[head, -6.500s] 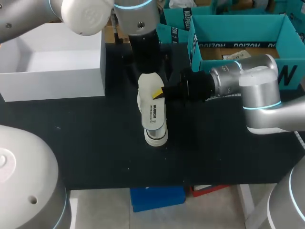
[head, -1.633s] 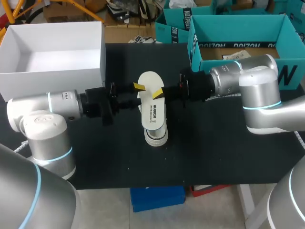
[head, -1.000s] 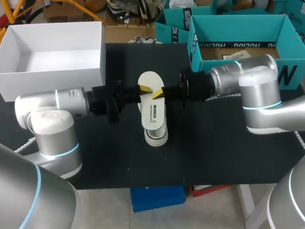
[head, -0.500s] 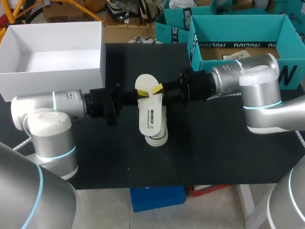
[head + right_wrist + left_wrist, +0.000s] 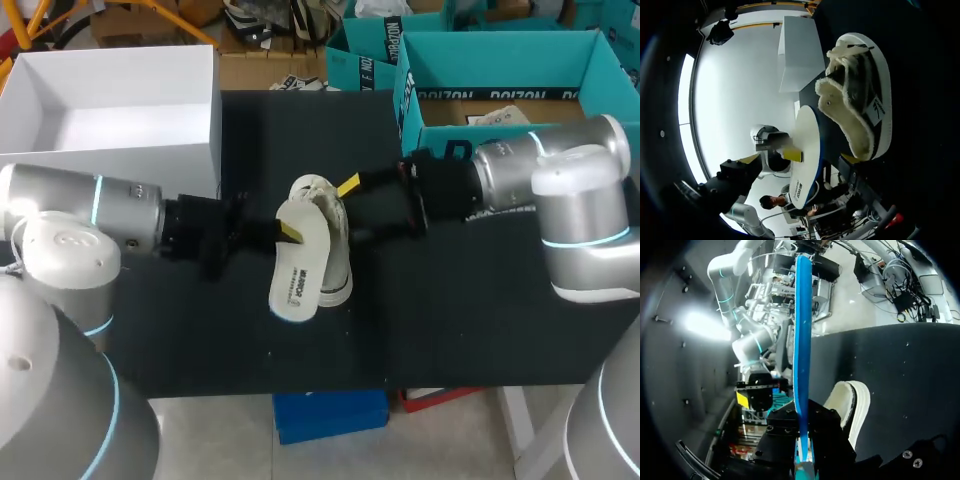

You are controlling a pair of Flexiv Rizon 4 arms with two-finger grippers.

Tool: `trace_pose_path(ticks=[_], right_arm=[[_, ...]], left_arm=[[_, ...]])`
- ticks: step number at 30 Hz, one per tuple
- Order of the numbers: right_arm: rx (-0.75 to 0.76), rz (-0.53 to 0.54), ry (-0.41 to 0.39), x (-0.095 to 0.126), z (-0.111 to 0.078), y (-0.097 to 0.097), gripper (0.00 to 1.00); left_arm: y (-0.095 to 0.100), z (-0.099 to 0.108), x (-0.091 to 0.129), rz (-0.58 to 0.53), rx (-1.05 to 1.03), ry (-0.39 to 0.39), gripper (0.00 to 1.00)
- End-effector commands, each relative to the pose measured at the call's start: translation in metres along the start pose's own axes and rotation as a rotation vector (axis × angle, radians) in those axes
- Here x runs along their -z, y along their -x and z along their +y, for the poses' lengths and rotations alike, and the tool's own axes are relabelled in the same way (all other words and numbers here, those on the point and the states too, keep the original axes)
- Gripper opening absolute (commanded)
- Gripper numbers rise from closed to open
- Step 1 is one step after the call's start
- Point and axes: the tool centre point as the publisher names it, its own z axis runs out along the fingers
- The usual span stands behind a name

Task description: Take the shoe out of the shoebox, open the shoe tongue, remove and reinsert the insole, then place the shoe into the shoebox

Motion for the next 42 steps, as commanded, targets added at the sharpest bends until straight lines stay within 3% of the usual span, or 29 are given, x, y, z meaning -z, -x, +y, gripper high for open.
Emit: trace_pose_path(ticks=[1, 9, 22, 33, 42], right_arm=[[-0.009, -0.038, 0.157, 0.015, -0.03, -0.006, 1.0], [-0.023, -0.069, 0.282, 0.031, -0.063, -0.007, 1.0], [-0.058, -0.102, 0.484, 0.051, -0.106, -0.011, 1.0], [-0.062, -0.126, 0.584, 0.064, -0.128, -0.017, 1.0], [-0.054, -0.143, 0.606, 0.071, -0.138, -0.024, 1.0]], left_arm=[[-0.004, -0.018, 0.021, 0.119, 0.009, -0.017, 0.0], [-0.016, -0.035, 0.028, 0.137, 0.021, -0.046, 0.0], [-0.015, -0.051, 0.026, 0.159, 0.01, -0.107, 0.0], [-0.022, -0.059, 0.02, 0.177, 0.014, -0.151, 0.0], [-0.024, -0.063, 0.017, 0.22, 0.014, -0.184, 0.0]])
